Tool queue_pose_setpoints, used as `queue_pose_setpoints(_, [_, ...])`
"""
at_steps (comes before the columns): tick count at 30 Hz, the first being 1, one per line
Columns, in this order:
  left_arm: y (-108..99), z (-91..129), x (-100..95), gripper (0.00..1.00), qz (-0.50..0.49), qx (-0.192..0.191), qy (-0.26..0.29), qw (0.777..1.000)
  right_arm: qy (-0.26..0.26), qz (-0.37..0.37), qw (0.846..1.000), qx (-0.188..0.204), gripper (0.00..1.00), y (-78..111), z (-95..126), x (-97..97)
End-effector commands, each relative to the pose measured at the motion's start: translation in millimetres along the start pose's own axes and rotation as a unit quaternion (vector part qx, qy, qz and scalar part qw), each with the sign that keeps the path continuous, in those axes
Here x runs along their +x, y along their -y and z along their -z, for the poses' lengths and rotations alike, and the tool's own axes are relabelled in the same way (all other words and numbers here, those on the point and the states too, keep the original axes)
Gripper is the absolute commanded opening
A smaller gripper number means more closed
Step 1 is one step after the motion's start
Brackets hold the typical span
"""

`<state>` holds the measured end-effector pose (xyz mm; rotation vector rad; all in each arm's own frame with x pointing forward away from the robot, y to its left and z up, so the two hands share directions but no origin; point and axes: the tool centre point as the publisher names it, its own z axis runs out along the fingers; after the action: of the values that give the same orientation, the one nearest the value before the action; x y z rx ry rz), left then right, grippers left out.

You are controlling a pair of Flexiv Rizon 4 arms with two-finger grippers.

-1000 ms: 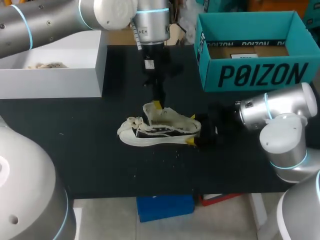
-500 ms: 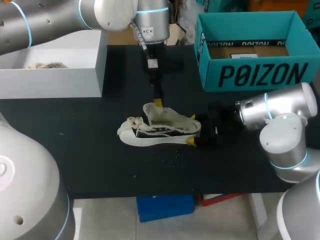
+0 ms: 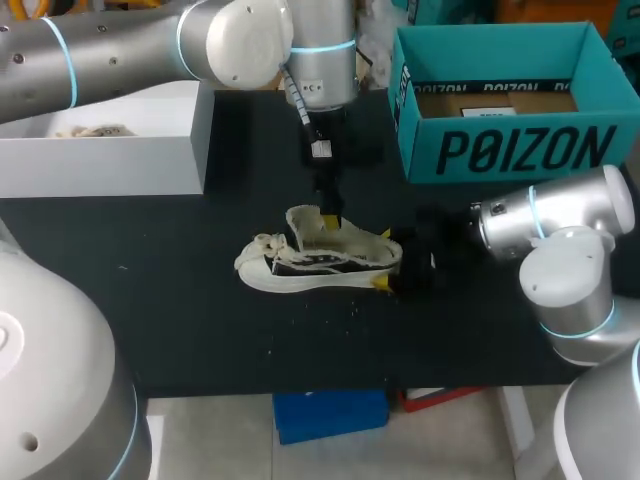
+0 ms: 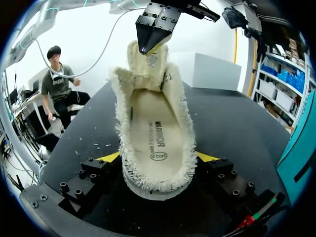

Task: Take the shoe out of the shoebox, open the shoe tongue, remove and reinsert the insole, then place the shoe into the shoebox

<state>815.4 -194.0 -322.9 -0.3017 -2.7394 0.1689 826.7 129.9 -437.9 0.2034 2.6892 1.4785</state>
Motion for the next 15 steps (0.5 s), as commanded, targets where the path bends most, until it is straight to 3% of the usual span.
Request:
queue_pose_setpoints(1, [9, -13, -2.8, 0.0, 0.0, -0.011, 0.0, 1.0, 0.0, -0.001, 1.0, 0.0, 0.0, 1.0, 0, -1.1])
queue_pose_setpoints(15, [5, -34, -2.8, 0.0, 0.016, -0.018, 0.019, 1.0, 0.0, -0.001, 1.0, 0.0, 0.0, 1.0, 0, -1.1])
